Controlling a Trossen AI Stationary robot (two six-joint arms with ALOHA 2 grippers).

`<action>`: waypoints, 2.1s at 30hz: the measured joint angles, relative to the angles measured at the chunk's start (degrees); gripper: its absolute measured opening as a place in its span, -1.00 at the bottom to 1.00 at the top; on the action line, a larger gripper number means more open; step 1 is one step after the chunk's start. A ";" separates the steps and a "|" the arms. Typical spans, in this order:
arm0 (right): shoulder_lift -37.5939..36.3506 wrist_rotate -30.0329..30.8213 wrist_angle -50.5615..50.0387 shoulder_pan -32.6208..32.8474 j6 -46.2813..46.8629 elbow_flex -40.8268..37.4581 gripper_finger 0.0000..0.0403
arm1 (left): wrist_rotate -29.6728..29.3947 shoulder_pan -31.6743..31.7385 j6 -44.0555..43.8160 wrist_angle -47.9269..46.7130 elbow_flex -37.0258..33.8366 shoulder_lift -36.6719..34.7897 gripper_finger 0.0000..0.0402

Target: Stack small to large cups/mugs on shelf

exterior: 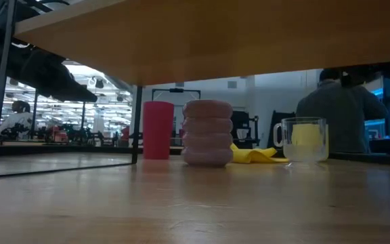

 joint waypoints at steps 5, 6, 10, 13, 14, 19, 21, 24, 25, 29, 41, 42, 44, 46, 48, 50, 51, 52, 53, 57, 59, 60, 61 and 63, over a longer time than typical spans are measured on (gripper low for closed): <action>-0.01 -0.01 0.00 0.01 0.00 0.00 0.05 | 0.00 0.02 0.00 -0.01 0.00 0.00 -0.81; -0.01 -0.01 0.00 0.01 0.00 0.00 0.05 | 0.00 0.02 0.00 0.00 0.00 0.00 -0.81; -0.01 -0.01 0.02 0.01 0.00 0.00 0.05 | 0.00 0.02 0.00 -0.02 0.00 0.00 -0.81; 0.01 0.02 0.02 0.01 0.00 0.00 0.05 | 0.00 0.01 0.00 0.00 -0.01 0.00 -0.81; 0.01 -0.01 0.02 0.00 0.16 0.00 0.05 | -0.01 0.02 0.00 -0.01 -0.01 0.00 -0.81; -0.01 2.47 1.01 0.01 1.68 0.00 0.05 | 0.00 0.00 0.00 0.00 -0.02 0.00 -0.81; 0.01 2.53 0.91 0.01 1.44 0.00 0.05 | 0.00 0.00 0.00 0.00 -0.02 0.00 -0.81; 0.01 2.53 0.93 0.01 1.64 0.00 0.05 | 0.00 0.01 0.00 -0.02 0.00 0.00 -0.81; 0.01 2.53 0.93 0.01 1.57 0.00 0.05 | -0.01 0.01 0.00 0.00 0.00 0.00 -0.81; 0.01 2.53 0.91 0.01 1.55 0.00 0.05 | 0.00 0.00 0.00 0.00 -0.02 0.00 -0.81; 0.01 2.55 0.85 0.01 1.47 0.00 0.05 | 0.00 0.02 0.00 -0.01 -0.01 0.00 -0.81; 0.01 2.57 0.85 0.01 1.48 0.00 0.05 | -0.01 0.02 0.00 0.00 -0.01 0.00 -0.81; 0.01 2.57 0.85 0.01 1.43 0.00 0.05 | -0.01 0.02 0.00 0.00 0.00 0.00 -0.81; 0.01 2.57 0.82 0.01 1.30 0.00 0.05 | -0.02 0.02 0.00 0.00 0.00 0.00 -0.81; 0.01 2.59 0.82 0.01 1.51 0.00 0.05 | 0.00 0.02 0.00 -0.01 0.00 0.00 -0.81; 0.01 2.59 0.82 0.01 1.47 0.00 0.05 | 0.00 0.02 0.00 -0.01 -0.02 0.00 -0.81; 0.01 2.59 0.82 0.01 1.46 0.00 0.05 | -0.01 0.01 0.00 0.00 -0.01 0.00 -0.81; 0.01 2.59 0.82 0.01 1.51 0.00 0.05 | 0.00 0.02 0.00 0.00 -0.02 0.00 -0.81; 0.01 2.59 0.82 0.01 1.64 0.00 0.05 | 0.00 0.02 0.00 0.00 0.00 0.00 -0.81; 0.01 2.59 0.82 0.01 1.49 0.00 0.05 | -0.02 0.02 0.00 0.00 -0.02 0.00 -0.81; 0.01 2.59 0.82 0.01 1.49 -0.02 0.05 | -0.01 0.01 0.00 -0.01 0.00 0.00 -0.81; 0.01 2.59 0.82 0.01 1.49 -0.02 0.05 | -0.01 0.01 0.00 -0.01 -0.01 0.00 -0.81; 0.01 2.59 0.82 0.01 1.47 -0.02 0.05 | 0.00 0.01 0.00 0.00 -0.01 0.00 -0.81; 0.01 2.59 0.85 0.01 1.45 -0.02 0.05 | 0.00 0.02 0.00 0.00 -0.02 0.00 -0.81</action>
